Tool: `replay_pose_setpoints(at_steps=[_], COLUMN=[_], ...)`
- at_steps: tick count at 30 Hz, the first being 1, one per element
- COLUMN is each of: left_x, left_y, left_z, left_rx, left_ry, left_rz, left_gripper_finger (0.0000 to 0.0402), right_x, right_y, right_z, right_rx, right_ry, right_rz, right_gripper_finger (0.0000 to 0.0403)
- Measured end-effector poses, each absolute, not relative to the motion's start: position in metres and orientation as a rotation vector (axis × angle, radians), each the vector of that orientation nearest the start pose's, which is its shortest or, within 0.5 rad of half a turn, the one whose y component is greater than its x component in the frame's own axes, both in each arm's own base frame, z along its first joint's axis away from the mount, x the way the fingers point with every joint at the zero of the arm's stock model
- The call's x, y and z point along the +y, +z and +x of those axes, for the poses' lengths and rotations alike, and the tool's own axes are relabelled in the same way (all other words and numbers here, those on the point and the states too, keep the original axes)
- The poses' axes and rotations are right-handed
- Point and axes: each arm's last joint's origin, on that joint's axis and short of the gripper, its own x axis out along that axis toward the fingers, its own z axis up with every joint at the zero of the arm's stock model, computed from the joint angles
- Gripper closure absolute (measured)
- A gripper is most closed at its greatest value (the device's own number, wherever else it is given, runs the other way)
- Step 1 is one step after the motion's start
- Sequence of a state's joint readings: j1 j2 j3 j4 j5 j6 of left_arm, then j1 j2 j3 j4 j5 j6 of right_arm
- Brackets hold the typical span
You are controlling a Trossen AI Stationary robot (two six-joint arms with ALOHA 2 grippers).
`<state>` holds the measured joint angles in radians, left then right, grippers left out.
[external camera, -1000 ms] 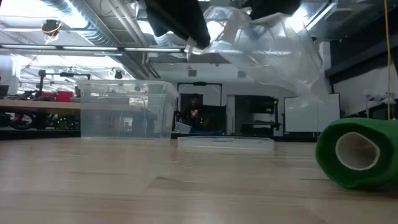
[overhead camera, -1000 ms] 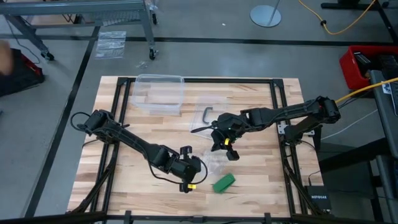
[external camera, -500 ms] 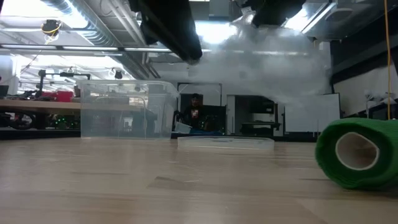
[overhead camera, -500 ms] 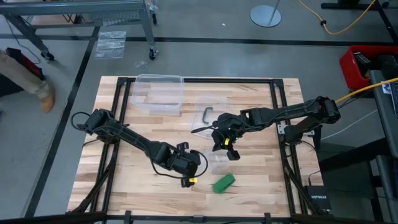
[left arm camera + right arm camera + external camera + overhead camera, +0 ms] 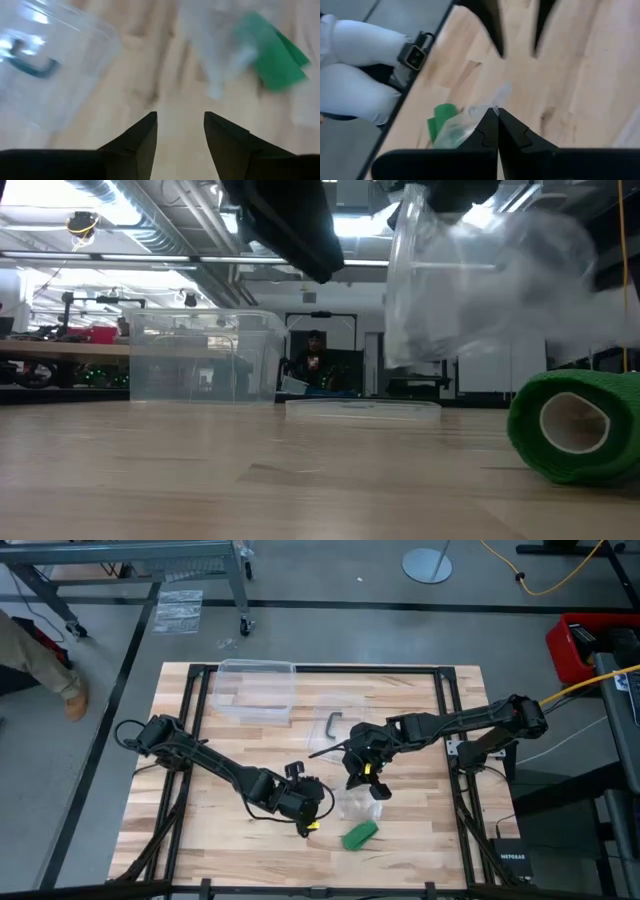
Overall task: Roll bandage
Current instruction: Open the transparent zip bag
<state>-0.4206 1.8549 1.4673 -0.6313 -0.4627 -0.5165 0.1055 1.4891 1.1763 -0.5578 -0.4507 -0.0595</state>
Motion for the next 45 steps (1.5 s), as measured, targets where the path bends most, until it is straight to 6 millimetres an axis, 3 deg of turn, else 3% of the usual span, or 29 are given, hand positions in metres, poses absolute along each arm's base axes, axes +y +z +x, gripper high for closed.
replay_pose_setpoints(at_steps=[9,42,45], left_x=[-0.149,-0.149,-0.145], left_y=[0.25,0.259,0.259], left_z=[0.379,0.389,0.391], left_rx=[0.704,0.592,0.595], left_ry=[0.264,0.21,0.209], left_rz=[-0.047,-0.084,-0.056], left_gripper_finger=[0.0269,0.0276,0.0292], right_x=[0.047,0.047,0.047], right_y=[0.279,0.285,0.286], right_z=[0.309,0.316,0.317], right_rx=[0.81,0.703,0.683], right_ry=[0.616,0.592,0.593], right_rz=[0.12,0.031,0.027], right_gripper_finger=[0.0403,0.0403,0.0403])
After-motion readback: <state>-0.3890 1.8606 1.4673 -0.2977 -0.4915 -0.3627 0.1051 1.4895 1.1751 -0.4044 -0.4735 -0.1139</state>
